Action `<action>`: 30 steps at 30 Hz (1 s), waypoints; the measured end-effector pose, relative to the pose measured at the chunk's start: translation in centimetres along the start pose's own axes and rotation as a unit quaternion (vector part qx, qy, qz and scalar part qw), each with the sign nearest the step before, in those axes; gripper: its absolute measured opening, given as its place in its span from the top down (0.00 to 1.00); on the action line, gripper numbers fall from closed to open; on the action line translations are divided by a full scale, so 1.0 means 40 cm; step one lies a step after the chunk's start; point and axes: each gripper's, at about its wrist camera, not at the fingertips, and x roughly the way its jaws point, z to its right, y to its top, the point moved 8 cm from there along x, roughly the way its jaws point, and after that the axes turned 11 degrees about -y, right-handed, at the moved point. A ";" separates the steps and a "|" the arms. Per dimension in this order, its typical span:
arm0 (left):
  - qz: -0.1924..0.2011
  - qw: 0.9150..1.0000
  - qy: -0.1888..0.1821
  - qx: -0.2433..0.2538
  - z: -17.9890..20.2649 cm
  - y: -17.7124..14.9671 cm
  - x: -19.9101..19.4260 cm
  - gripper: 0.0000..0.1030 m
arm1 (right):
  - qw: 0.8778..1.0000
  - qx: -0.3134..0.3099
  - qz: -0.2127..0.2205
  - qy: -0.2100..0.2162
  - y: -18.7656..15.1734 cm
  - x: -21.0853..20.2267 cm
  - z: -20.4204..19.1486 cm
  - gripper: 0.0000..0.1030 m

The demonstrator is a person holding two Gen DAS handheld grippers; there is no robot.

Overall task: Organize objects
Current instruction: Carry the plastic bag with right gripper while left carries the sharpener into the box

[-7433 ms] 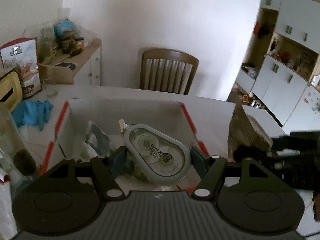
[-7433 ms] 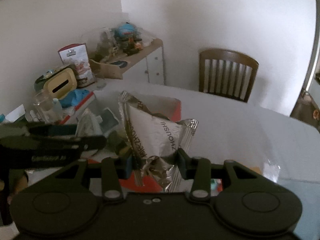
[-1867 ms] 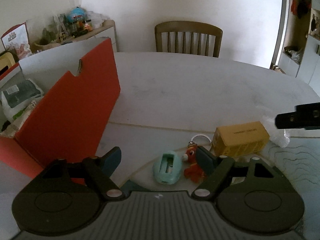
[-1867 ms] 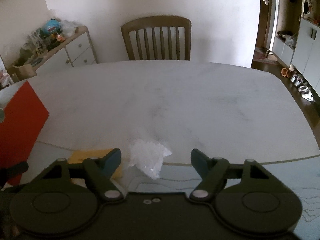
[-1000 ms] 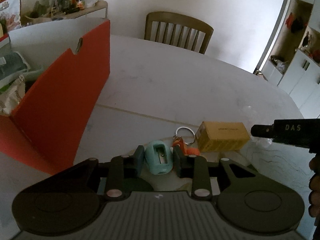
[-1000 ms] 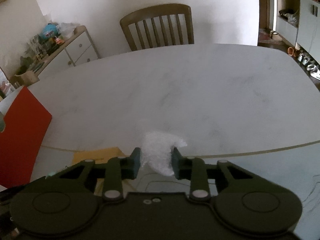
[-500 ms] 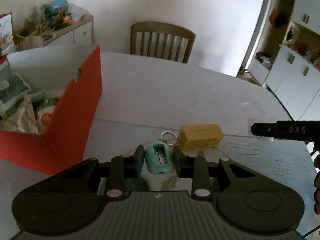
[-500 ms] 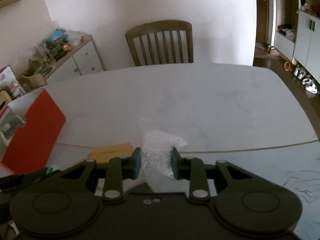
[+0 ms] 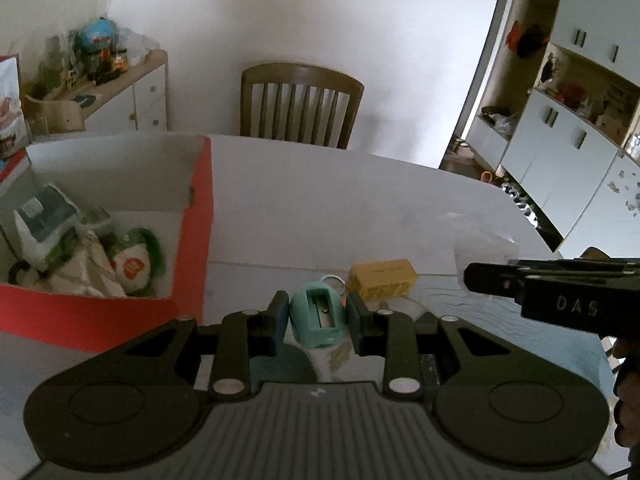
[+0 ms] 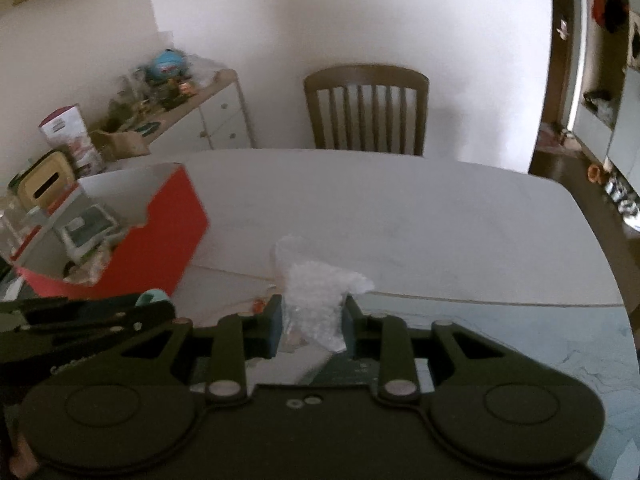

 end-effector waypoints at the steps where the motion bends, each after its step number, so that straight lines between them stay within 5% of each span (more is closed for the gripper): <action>1: 0.001 1.000 0.000 0.002 -0.004 0.003 -0.013 0.71 | 1.000 -0.004 0.003 0.001 0.003 -0.011 -0.014 0.72; 18: 0.015 1.000 0.013 0.014 -0.231 0.081 -0.183 0.71 | 0.999 -0.027 0.027 0.033 0.056 -0.090 -0.277 0.72; 30: 0.022 0.999 0.040 0.020 -0.444 0.161 -0.204 0.71 | 0.997 -0.056 0.035 0.035 0.101 -0.043 -0.470 0.72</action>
